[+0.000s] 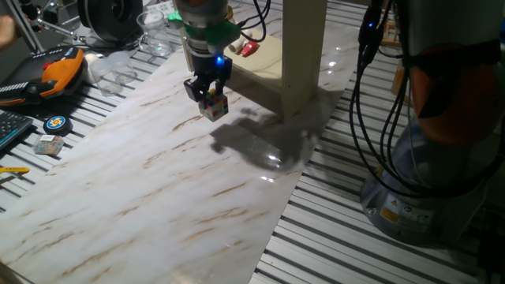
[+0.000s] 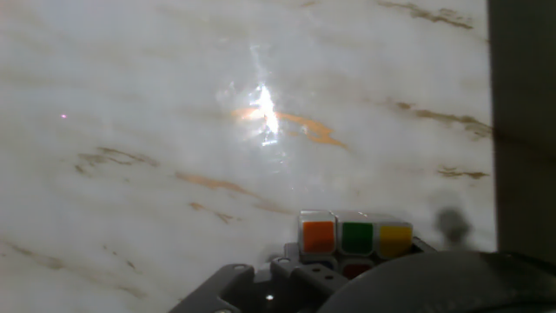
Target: Take the object down from the shelf
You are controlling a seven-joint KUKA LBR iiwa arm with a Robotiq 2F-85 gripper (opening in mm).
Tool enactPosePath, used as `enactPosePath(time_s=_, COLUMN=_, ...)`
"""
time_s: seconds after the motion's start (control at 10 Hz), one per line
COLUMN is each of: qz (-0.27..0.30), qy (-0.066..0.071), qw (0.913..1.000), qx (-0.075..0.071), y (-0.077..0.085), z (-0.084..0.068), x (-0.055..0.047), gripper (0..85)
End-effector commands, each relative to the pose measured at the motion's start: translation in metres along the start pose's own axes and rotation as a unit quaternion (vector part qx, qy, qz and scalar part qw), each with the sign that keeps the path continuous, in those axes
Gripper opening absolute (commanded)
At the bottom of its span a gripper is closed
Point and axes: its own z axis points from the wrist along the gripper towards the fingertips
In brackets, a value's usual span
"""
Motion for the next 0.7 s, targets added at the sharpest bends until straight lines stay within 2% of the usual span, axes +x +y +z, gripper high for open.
enactPosePath(time_s=0.0, qz=0.000, qy=0.003, qw=1.0000, qx=-0.004, y=0.0000, z=0.0001, x=0.0001, gripper=0.0)
enactPosePath(time_s=0.3, qz=-0.014, qy=0.011, qw=0.9998, qx=0.001, y=0.0000, z=0.0001, x=0.0001, gripper=0.0)
enactPosePath(time_s=0.6, qz=-0.049, qy=0.006, qw=0.9987, qx=0.015, y=0.0000, z=0.0001, x=0.0001, gripper=0.0)
